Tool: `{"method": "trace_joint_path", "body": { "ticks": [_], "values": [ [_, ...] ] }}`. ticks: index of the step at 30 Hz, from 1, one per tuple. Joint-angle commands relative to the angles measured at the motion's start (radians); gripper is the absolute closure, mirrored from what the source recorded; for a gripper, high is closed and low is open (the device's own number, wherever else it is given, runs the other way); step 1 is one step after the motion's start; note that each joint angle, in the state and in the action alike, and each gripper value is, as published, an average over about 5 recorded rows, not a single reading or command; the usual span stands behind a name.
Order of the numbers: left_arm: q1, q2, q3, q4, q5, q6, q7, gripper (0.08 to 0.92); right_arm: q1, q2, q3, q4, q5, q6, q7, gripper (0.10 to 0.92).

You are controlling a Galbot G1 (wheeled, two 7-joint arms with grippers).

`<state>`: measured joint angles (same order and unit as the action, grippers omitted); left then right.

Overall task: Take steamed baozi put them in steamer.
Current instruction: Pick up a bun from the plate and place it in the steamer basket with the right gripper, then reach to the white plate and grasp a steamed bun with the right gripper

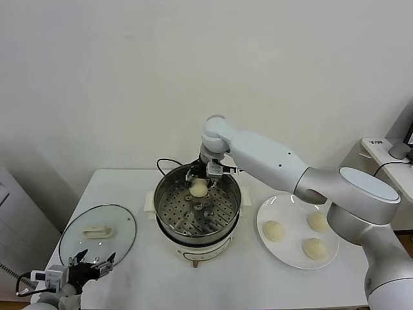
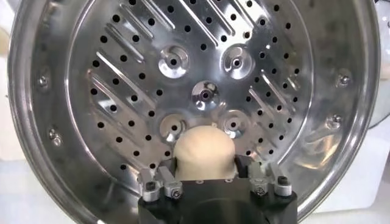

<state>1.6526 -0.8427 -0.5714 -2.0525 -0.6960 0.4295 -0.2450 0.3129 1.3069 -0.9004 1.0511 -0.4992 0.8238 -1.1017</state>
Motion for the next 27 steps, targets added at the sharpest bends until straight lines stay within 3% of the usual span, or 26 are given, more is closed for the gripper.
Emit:
{"method": "trace_joint_path", "body": {
  "ticks": [1, 5, 15, 21, 27],
  "values": [
    [0.002, 0.002, -0.007, -0.003, -0.001, -0.001, -0.001, 0.177, 0.151, -0.095, -0.079, 0.03, 0.298, -0.044, -0.025, 0.219],
    [0.003, 0.003, -0.008, -0.007, -0.001, -0.001, -0.002, 0.177, 0.275, -0.212, -0.194, 0.063, 0.528, -0.237, -0.052, 0.204],
    [-0.003, 0.006, -0.006, -0.006, -0.003, -0.001, -0.002, 0.177, 0.536, -0.469, -0.536, 0.145, 0.875, -0.622, -0.116, 0.203],
    [-0.007, 0.004, -0.005, -0.007, -0.004, -0.001, -0.004, 0.177, 0.555, -0.625, -0.667, 0.223, 0.975, -0.765, -0.078, 0.203],
    [-0.009, 0.001, -0.003, -0.01, -0.004, 0.001, -0.004, 0.177, 0.429, -0.73, -0.648, 0.29, 1.005, -0.813, -0.017, 0.203]
  ]
}}
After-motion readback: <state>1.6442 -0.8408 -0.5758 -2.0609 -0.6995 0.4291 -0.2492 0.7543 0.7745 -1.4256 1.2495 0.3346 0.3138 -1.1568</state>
